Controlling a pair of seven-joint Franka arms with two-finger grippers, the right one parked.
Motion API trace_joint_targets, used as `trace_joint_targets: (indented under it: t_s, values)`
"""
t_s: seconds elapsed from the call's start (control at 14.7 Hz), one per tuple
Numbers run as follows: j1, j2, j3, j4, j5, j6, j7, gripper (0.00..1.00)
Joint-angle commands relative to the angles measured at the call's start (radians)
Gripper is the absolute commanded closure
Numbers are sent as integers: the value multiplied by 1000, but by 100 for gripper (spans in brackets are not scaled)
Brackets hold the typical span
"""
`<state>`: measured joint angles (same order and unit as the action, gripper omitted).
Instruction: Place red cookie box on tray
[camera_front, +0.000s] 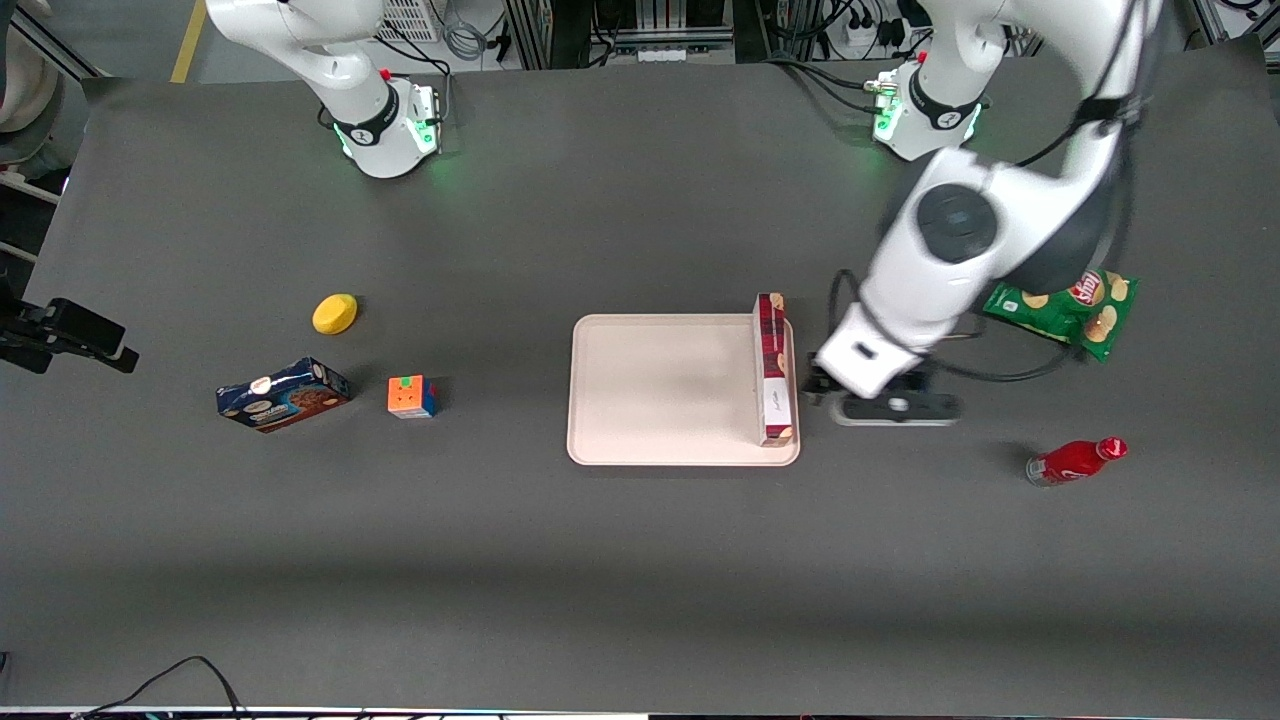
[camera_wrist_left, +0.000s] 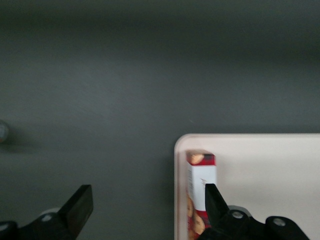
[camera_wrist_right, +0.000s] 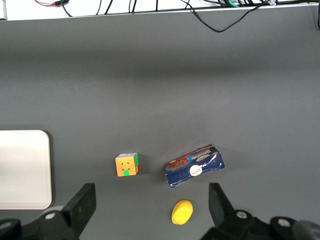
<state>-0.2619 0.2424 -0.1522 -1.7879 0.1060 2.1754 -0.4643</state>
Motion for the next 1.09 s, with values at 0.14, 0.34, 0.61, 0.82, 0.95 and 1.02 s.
trace_joint_targets:
  t_s: [0.14, 0.34, 0.61, 0.82, 0.95, 1.02]
  values:
    - [81, -97, 71, 119, -84, -228, 205, 0]
    - [104, -135, 123, 205, -107, -397, 281, 0]
    - [130, -219, 163, 209, -140, -480, 314, 0]
    - [130, -233, 184, 209, -124, -488, 341, 0]
    - [132, -232, 197, 206, -123, -488, 377, 0]
    - [132, -232, 201, 205, -123, -488, 383, 0]
